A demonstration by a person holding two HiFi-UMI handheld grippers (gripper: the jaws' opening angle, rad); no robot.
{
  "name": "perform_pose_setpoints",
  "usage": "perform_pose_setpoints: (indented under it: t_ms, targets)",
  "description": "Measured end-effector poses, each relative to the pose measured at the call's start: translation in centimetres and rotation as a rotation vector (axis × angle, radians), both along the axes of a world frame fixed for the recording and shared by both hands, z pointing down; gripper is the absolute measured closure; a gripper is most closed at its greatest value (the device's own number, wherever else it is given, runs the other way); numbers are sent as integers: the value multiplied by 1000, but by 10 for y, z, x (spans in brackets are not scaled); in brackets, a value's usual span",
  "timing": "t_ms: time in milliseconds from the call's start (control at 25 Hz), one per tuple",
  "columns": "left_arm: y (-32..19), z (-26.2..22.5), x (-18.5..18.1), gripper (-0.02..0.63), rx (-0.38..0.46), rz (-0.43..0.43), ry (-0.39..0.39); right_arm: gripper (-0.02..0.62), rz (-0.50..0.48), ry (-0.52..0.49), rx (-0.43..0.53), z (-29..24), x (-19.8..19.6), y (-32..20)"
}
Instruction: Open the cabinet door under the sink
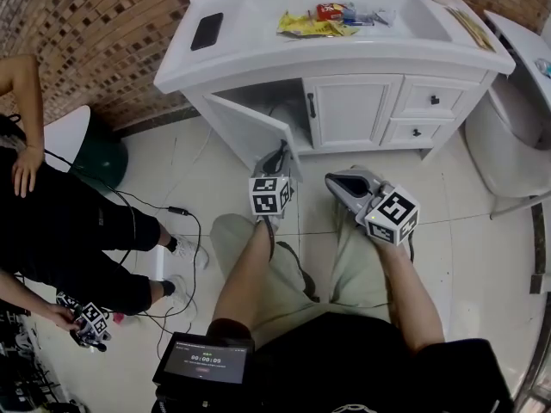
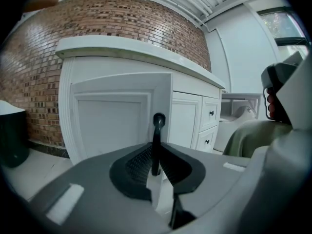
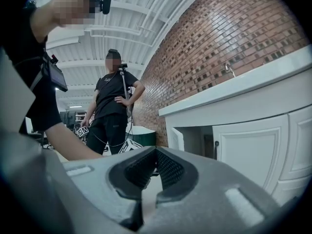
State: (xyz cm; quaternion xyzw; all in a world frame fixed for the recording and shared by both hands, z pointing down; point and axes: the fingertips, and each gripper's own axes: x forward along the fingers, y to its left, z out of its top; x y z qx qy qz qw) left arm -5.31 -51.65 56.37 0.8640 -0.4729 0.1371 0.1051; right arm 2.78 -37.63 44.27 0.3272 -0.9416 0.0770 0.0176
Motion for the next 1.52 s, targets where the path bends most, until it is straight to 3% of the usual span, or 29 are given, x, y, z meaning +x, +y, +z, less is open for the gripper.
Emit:
perform_pose_setpoints:
  t_ms: [760,1520]
  targets:
    - [54,0,-87,548,35,-76,26,603,-41,53,-6,9,-52,-6]
    - [66,-4,-184,560,55,-260,90,603,-54,70,-5,11,-64,-6]
